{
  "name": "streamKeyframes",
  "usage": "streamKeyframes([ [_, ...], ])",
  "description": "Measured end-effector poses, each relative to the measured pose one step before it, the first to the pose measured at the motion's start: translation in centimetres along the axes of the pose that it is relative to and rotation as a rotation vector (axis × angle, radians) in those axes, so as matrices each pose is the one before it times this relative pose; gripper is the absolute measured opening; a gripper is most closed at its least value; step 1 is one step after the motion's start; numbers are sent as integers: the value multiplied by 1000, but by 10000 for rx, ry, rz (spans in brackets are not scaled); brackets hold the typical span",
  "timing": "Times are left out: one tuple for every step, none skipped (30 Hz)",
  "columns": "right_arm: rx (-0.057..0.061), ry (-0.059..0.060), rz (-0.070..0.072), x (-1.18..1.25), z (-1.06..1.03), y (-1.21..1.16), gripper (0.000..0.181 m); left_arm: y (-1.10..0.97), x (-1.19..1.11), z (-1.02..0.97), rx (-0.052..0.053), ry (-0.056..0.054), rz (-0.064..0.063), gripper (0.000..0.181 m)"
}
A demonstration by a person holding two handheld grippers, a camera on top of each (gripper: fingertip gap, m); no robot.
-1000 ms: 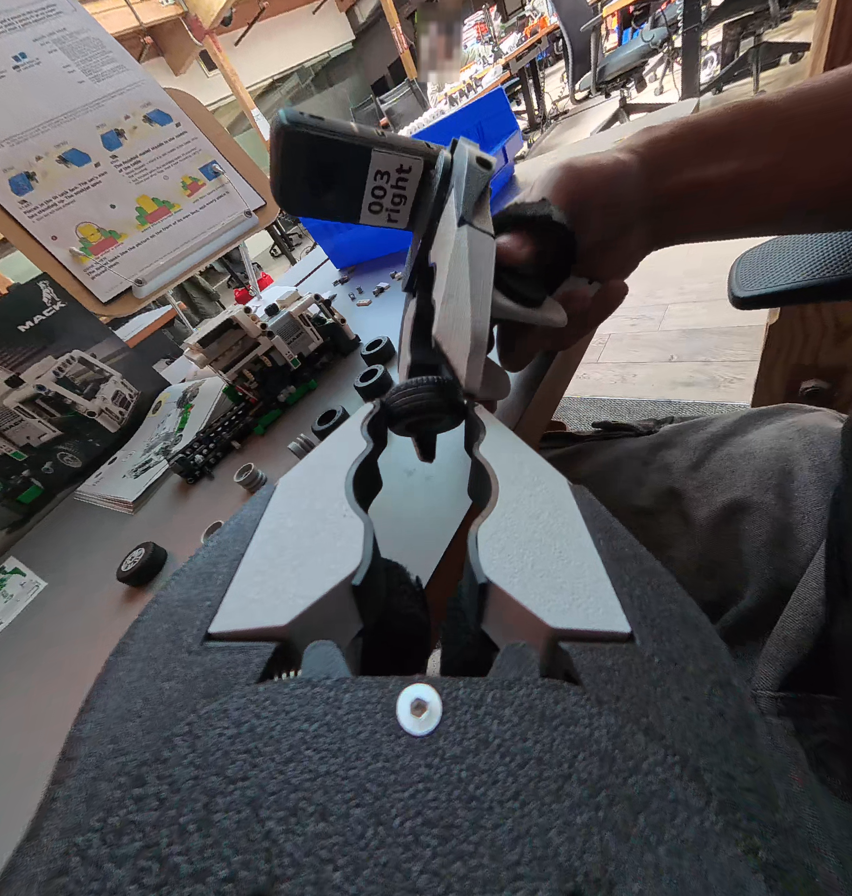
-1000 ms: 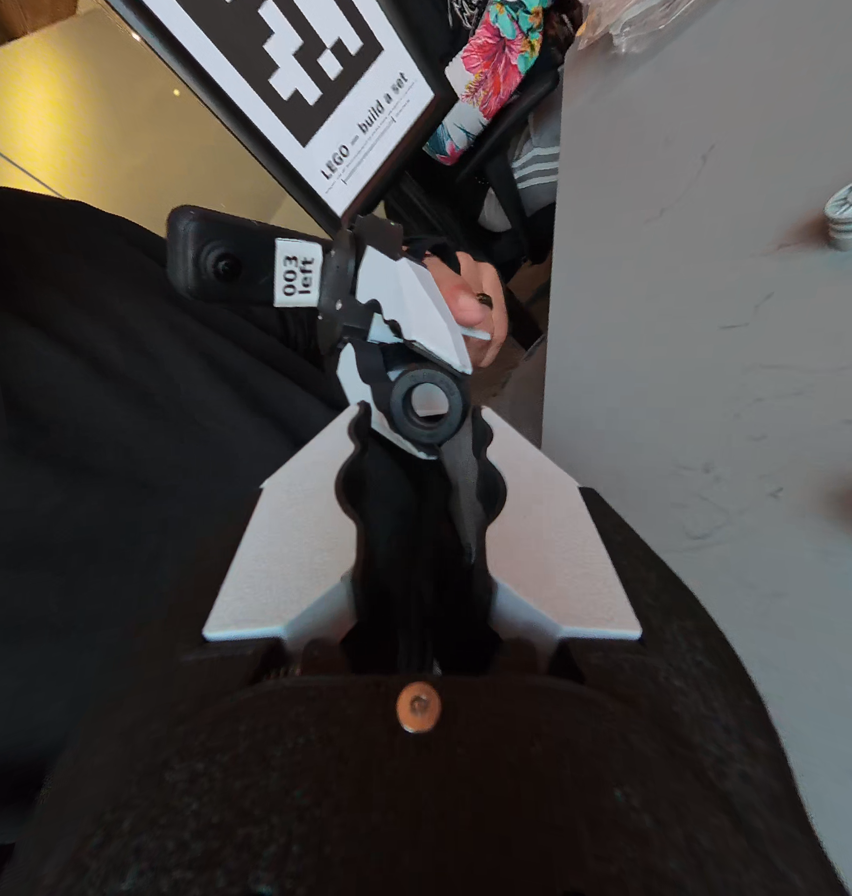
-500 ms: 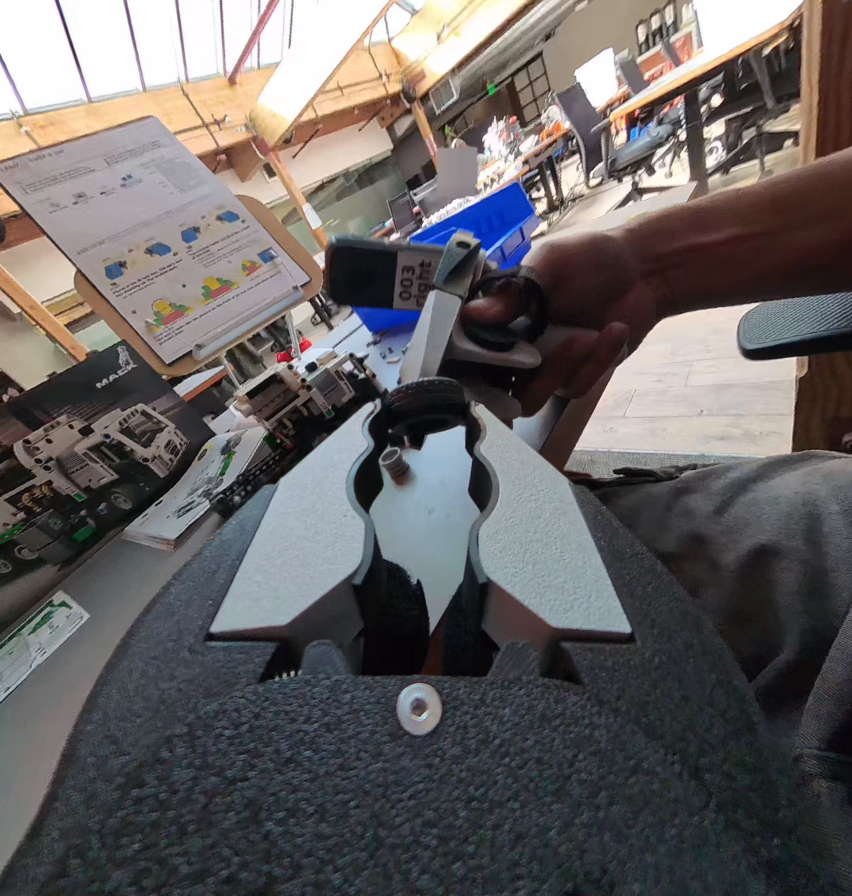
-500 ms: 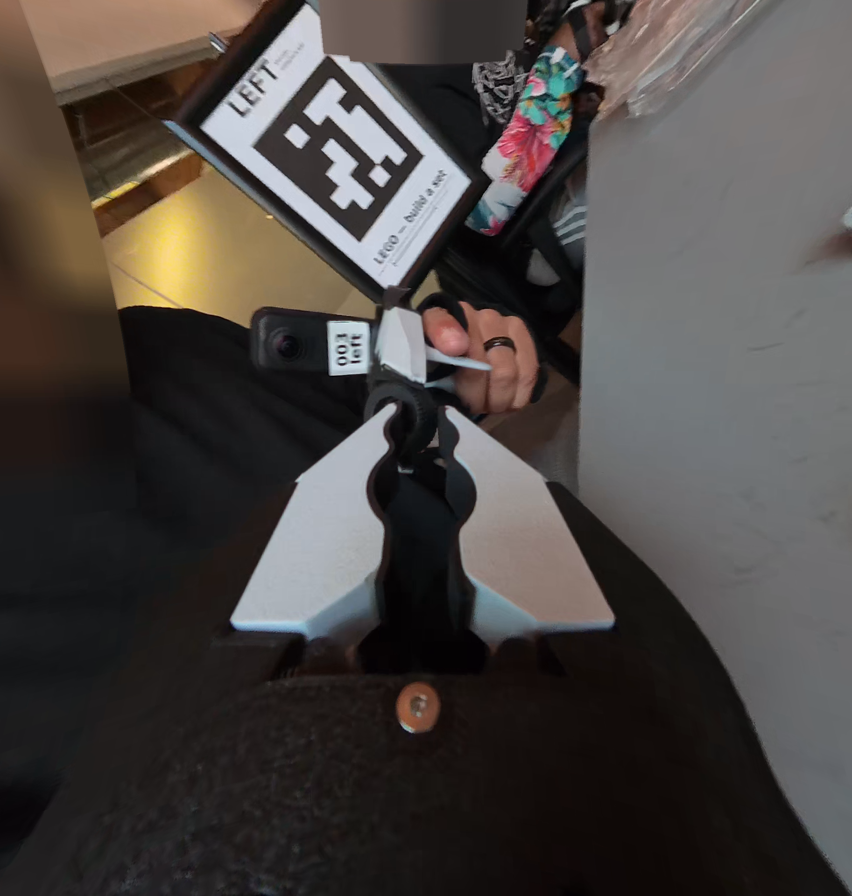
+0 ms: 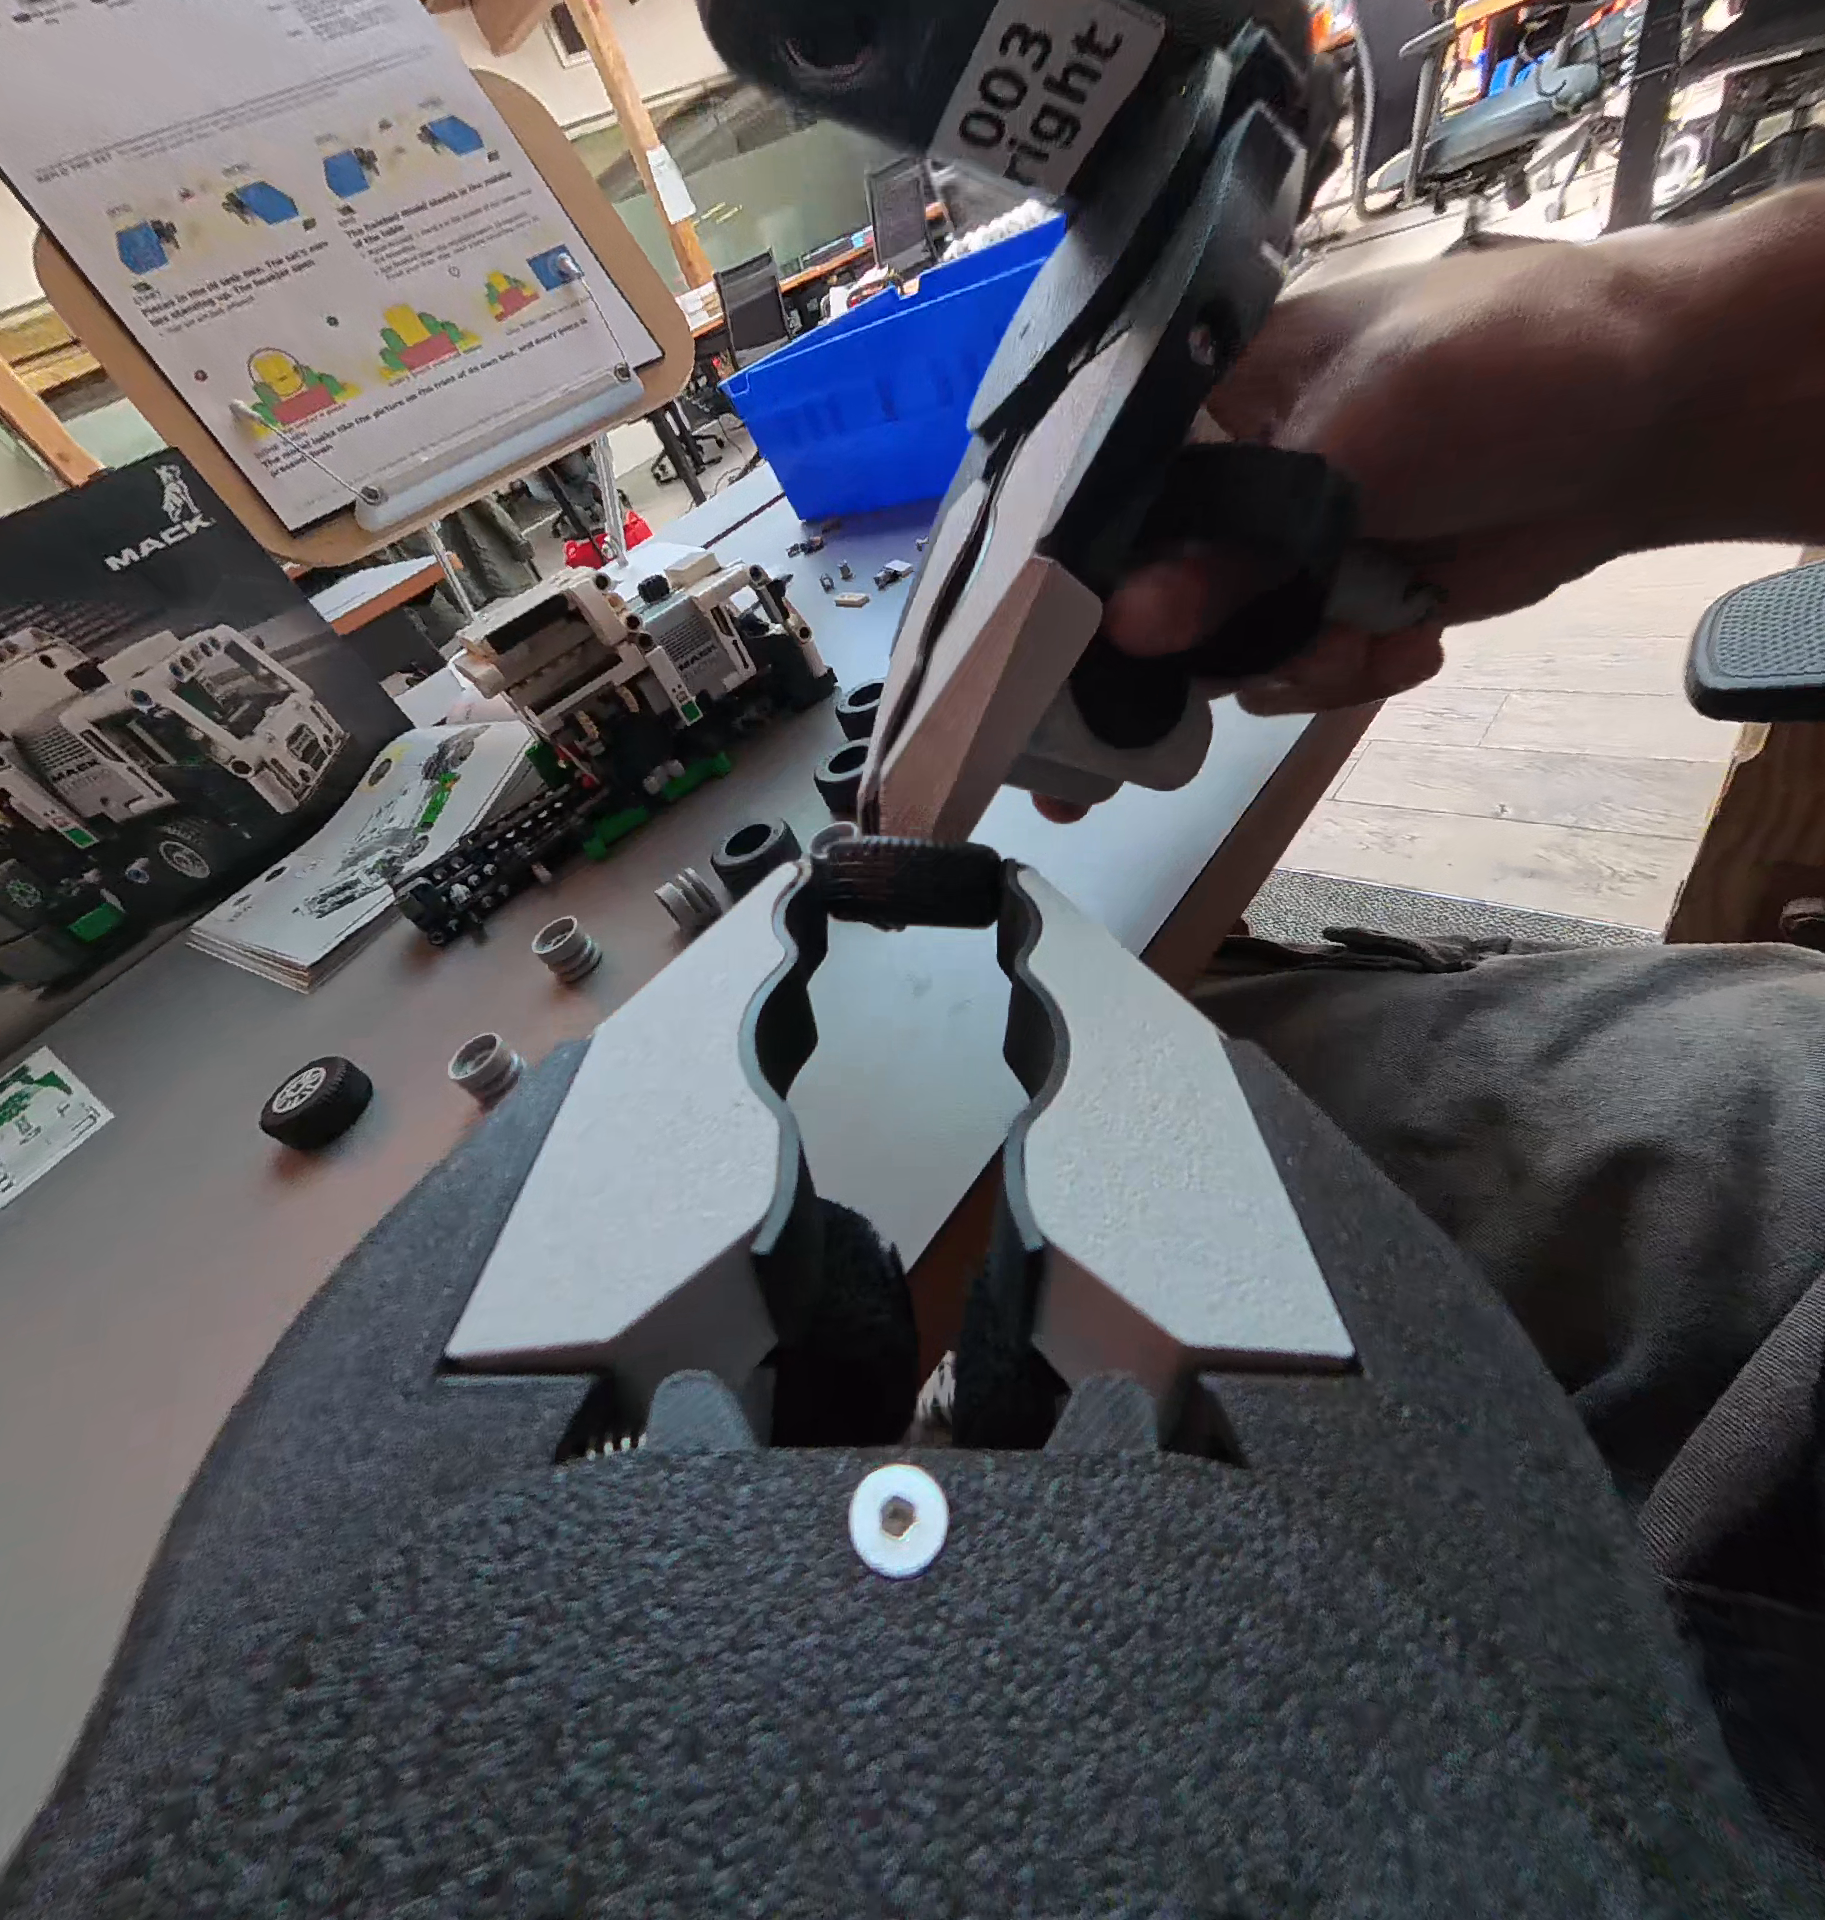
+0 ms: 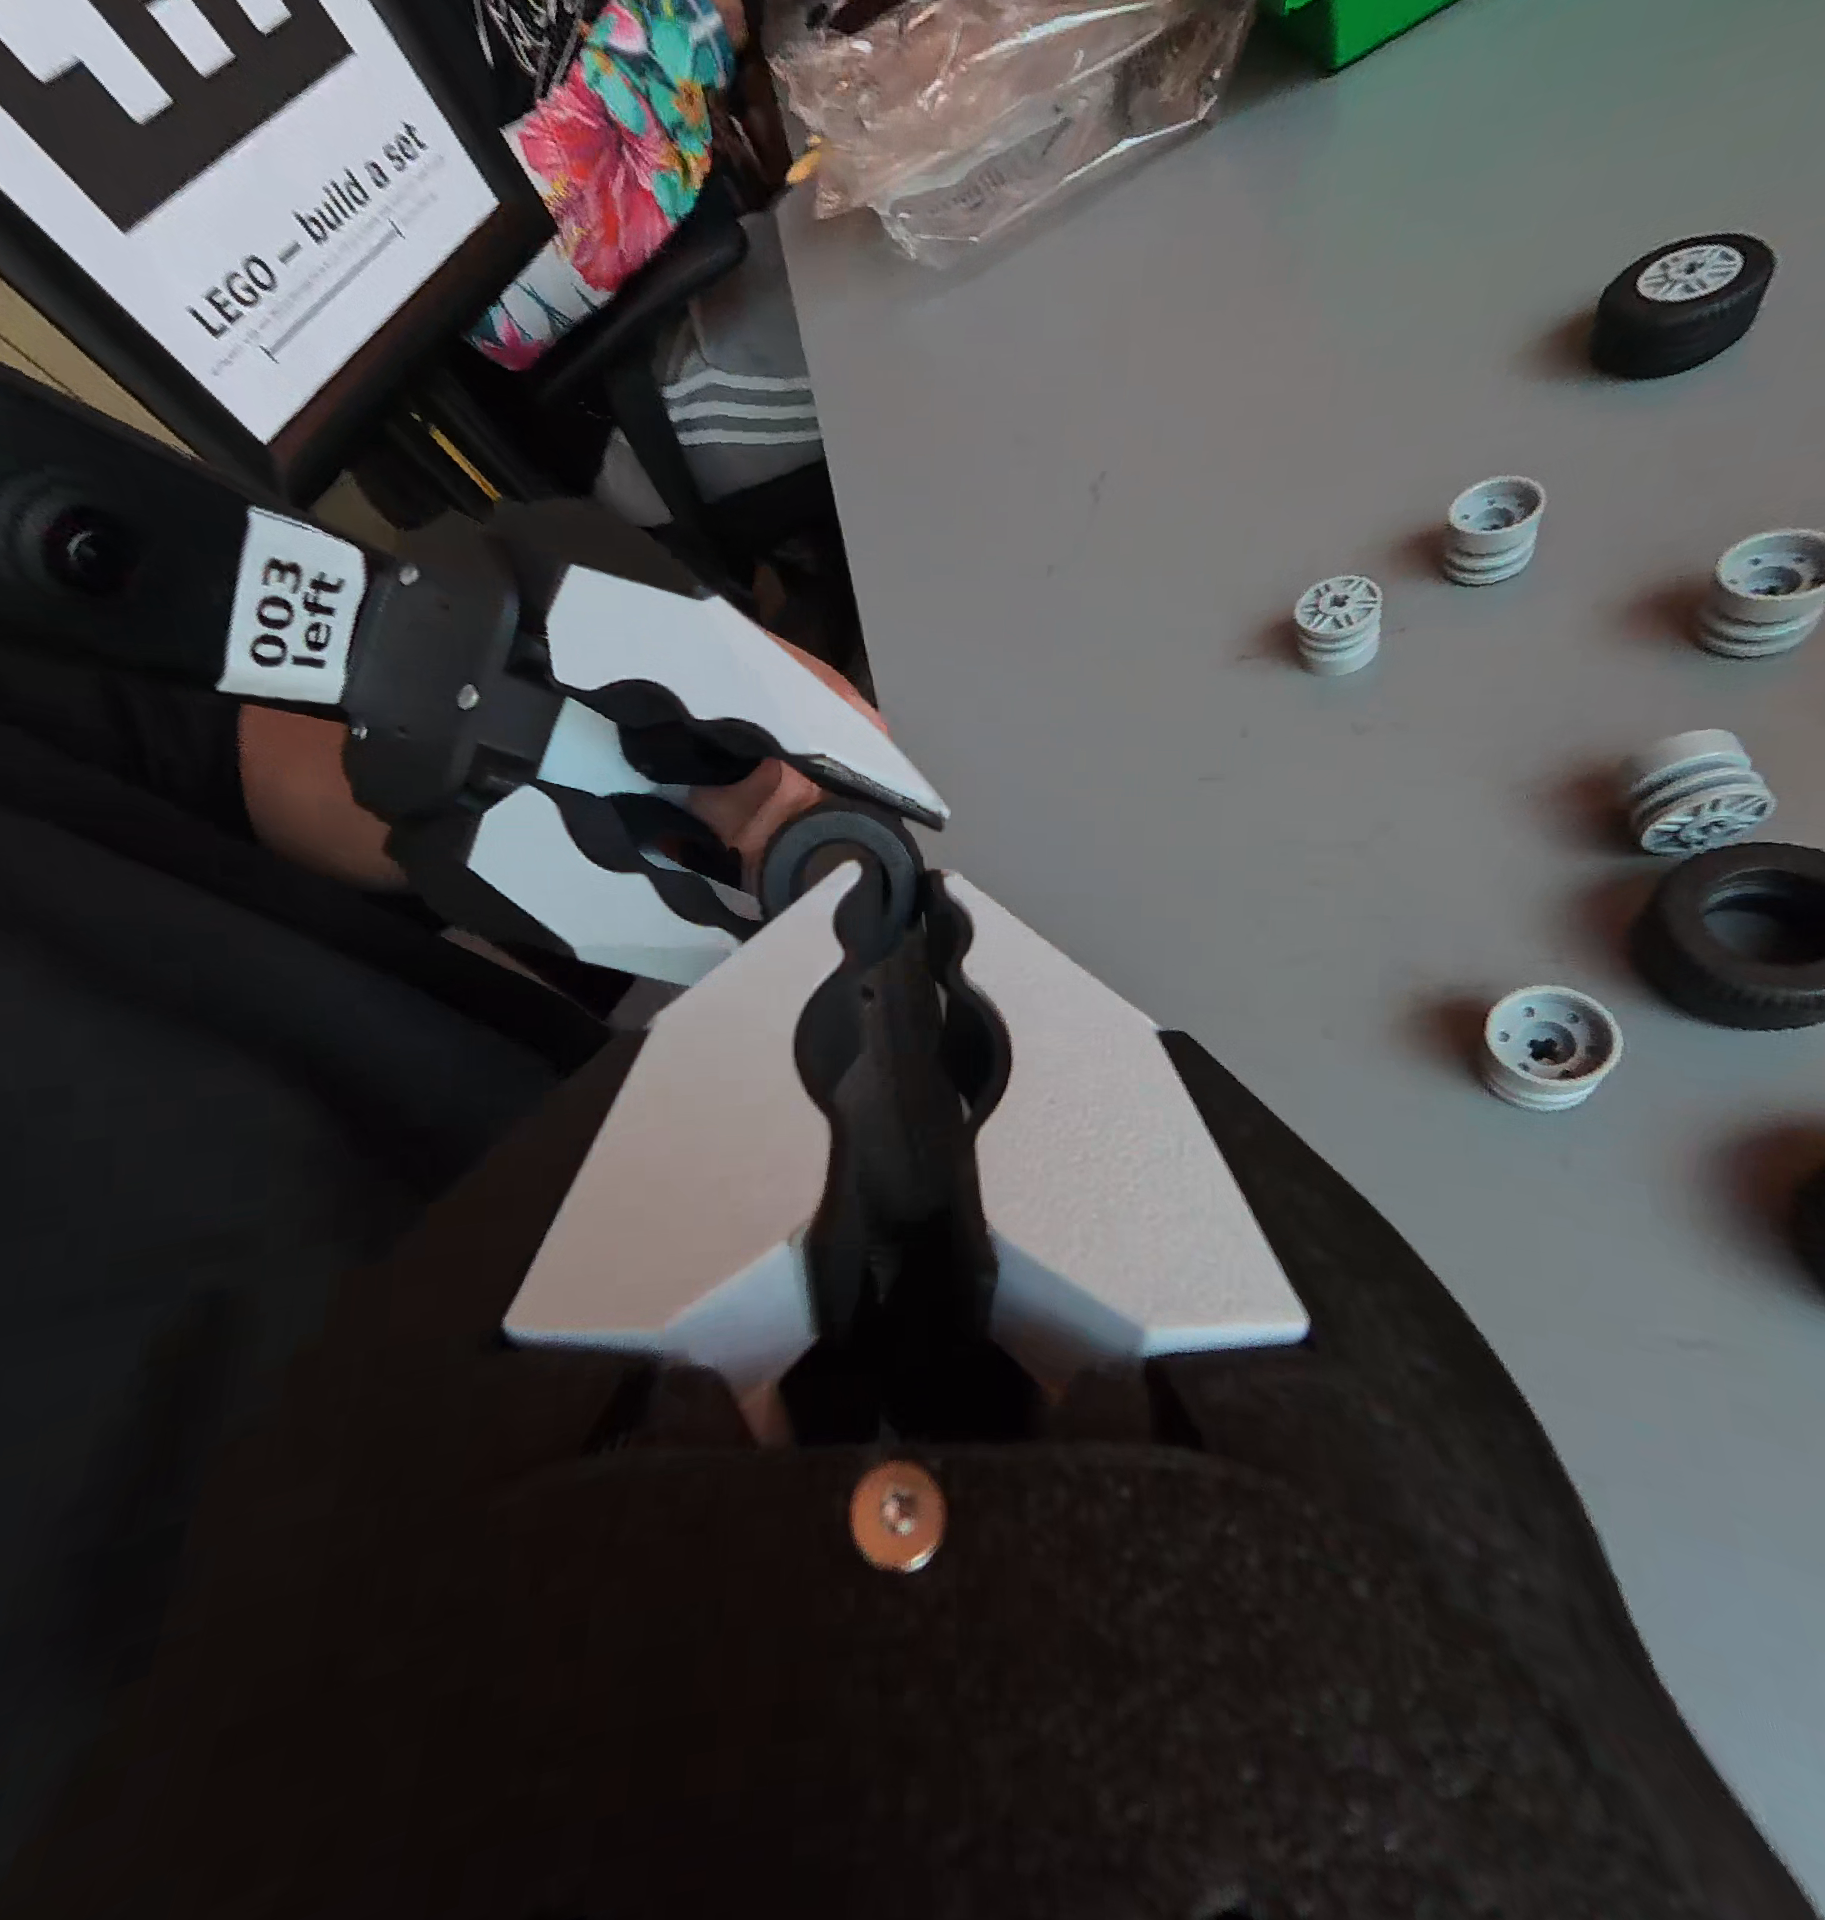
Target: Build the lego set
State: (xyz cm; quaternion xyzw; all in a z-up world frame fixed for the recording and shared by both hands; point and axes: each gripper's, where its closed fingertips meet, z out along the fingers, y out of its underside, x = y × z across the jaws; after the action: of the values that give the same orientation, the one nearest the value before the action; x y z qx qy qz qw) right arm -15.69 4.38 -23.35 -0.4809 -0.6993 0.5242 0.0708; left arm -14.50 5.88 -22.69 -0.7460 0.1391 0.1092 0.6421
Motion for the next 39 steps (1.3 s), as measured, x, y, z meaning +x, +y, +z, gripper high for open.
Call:
streamKeyframes([
  [-151, 243, -68, 176, 44, 130, 7, 235, -64, 92, -129, -76, 24, 31],
  [-181, 197, -38, 135, 58, 185, 8, 218, 49, 77, -134, -4, 58, 31],
  [-140, 168, -8, 99, 40, 137, 8, 173, 52, 47, -109, -1, 117, 31],
  [-79, 120, 28, 49, 27, 64, 8, 109, 13, 31, -54, -47, 181, 31],
  [-112, 145, 8, 86, 53, 120, 8, 124, 27, 29, -52, -62, 210, 31],
  [-210, 234, -85, 134, 90, 240, 8, 205, 86, 63, -88, -39, 227, 31],
  [-208, 255, -142, 146, 77, 230, 7, 212, 89, 79, -84, -43, 218, 31],
  [-109, 196, -62, 114, 36, 68, 7, 106, 26, 56, -43, -97, 157, 31],
  [-19, 77, 7, 16, -12, -33, 7, -9, -29, 36, -12, -108, 83, 31],
  [-44, -51, 137, -19, -46, 28, 7, -103, -3, -5, 23, -49, 45, 31],
  [-8, -153, 189, -80, -76, 6, 7, -126, 25, -17, 58, -10, 35, 31],
  [42, -178, 113, -106, -69, -15, 8, -133, 20, -35, 74, 12, 31, 31],
  [-2, -191, 166, -100, -46, 62, 8, -79, 62, -33, 46, 65, 23, 31],
  [-2, -206, 121, -97, -80, 43, 7, -52, 81, -27, 28, 91, -28, 31],
  [152, -299, -166, -239, -300, -195, 8, -248, -20, -101, 133, 37, -118, 31],
  [259, -375, -122, -307, -676, -382, 10, -386, -115, -143, 183, -7, -201, 30],
  [280, -225, 45, 30, -994, -531, 15, -311, -169, -136, 134, 6, -225, 30],
  [397, -186, 21, 100, -1222, -713, 19, -229, -243, -139, 142, -7, -246, 30],
  [472, -89, -50, 200, -1280, -788, 21, -173, -267, -156, 151, 14, -287, 30],
  [371, 148, -86, 430, -1136, -610, 21, -96, -246, -134, 107, 36, -299, 30],
  [223, 241, -136, 499, -820, -324, 21, -46, -245, -96, 61, 35, -258, 29],
  [53, 226, -129, 431, -444, 46, 19, -90, -175, -81, 79, 44, -178, 29],
  [-122, 227, -65, 449, -119, 389, 18, -96, -119, -51, 61, 30, -103, 29],
  [-188, 252, 0, 497, 121, 528, 17, -99, -120, -35, 48, -27, -43, 28],
  [-130, 232, 30, 499, 281, 485, 14, -61, -12, -9, 21, 14, 3, 28],
  [-96, 151, 19, 425, 384, 440, 14, -21, 28, 7, -3, 13, 4, 28],
  [-161, 245, 19, 595, 447, 462, 14, 31, 2, 11, -28, -19, -15, 28],
  [-190, 358, -46, 735, 451, 426, 14, 108, 86, 43, -69, 45, -30, 28],
  [-146, 368, -135, 703, 424, 328, 15, 53, 89, 6, -11, 44, -24, 28],
  [-51, 427, -156, 759, 355, 147, 17, 9, 19, -26, 4, 6, -22, 28],
  [-45, 607, -199, 966, 275, 60, 21, 37, -29, 1, -22, 8, -31, 28],
  [-102, 460, -373, 636, 289, 56, 23, -9, -50, -21, 7, 12, -51, 28],
  [-12, 341, -403, 387, 267, -134, 24, 23, -94, -3, -6, 8, -81, 28],
  [13, 408, -349, 496, 269, -129, 24, 86, -127, 18, -33, -2, -104, 28],
  [-26, 294, -246, 334, 295, -61, 24, 93, -138, 3, -28, 0, -109, 28],
  [-35, 109, -155, 84, 313, -44, 24, 121, -161, 2, -45, -16, -93, 28],
  [-129, -11, -114, -49, 347, 100, 25, 155, -211, 3, -62, -58, -57, 28],
  [-211, 37, -29, 43, 351, 236, 27, 135, -215, -4, -51, -87, -21, 28],
  [-226, 37, -13, 73, 287, 325, 29, 110, -202, 3, -41, -75, -19, 28],
])
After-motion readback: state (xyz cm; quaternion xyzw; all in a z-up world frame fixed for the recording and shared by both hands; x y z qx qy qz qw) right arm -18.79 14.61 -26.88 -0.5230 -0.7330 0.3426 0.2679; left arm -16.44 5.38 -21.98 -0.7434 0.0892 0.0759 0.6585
